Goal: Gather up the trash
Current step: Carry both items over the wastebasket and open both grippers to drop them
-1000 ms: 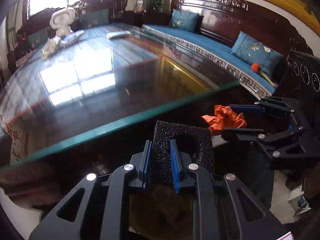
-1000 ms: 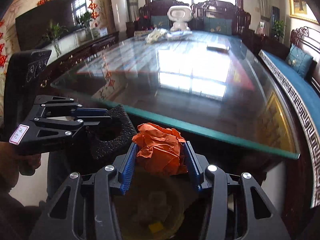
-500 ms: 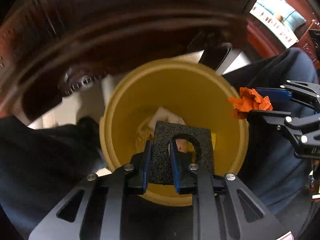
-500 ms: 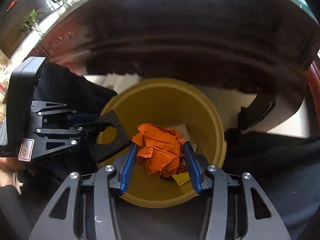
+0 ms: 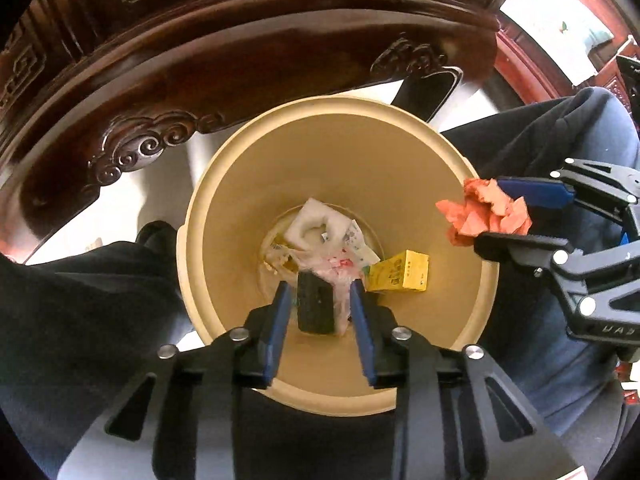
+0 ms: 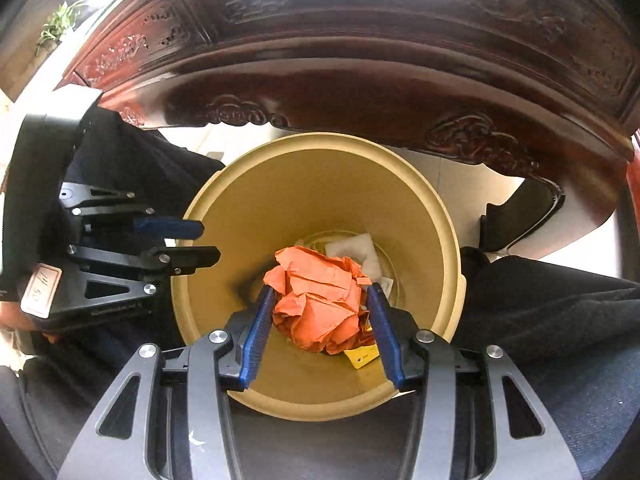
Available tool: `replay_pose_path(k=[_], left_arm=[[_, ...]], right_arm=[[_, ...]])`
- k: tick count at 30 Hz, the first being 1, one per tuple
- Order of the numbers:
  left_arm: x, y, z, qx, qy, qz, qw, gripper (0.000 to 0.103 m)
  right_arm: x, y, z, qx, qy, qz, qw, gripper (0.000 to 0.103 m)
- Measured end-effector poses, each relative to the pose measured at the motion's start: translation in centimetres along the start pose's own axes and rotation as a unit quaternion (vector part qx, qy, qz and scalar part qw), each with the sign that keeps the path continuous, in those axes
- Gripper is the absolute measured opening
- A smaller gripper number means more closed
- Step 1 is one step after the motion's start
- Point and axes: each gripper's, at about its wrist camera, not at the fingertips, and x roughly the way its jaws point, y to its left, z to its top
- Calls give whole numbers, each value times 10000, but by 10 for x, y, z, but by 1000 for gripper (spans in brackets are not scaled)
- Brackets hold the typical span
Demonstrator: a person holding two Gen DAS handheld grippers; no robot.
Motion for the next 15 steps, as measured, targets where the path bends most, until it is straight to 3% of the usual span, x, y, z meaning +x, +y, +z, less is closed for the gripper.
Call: replay_pose_path(k=[4,6,15], left_arm=[[2,-4,2,57,52,1,10000,38],[3,-6,3,97,75,39,9999,60],[7,-7,5,117,201,163,9996,83]], right_arm=[[-1,1,1,-23,-3,12,10000,47],[0,1,1,-29,3,28,10000,47],[0,-1,1,-15,10,74,10000,47]])
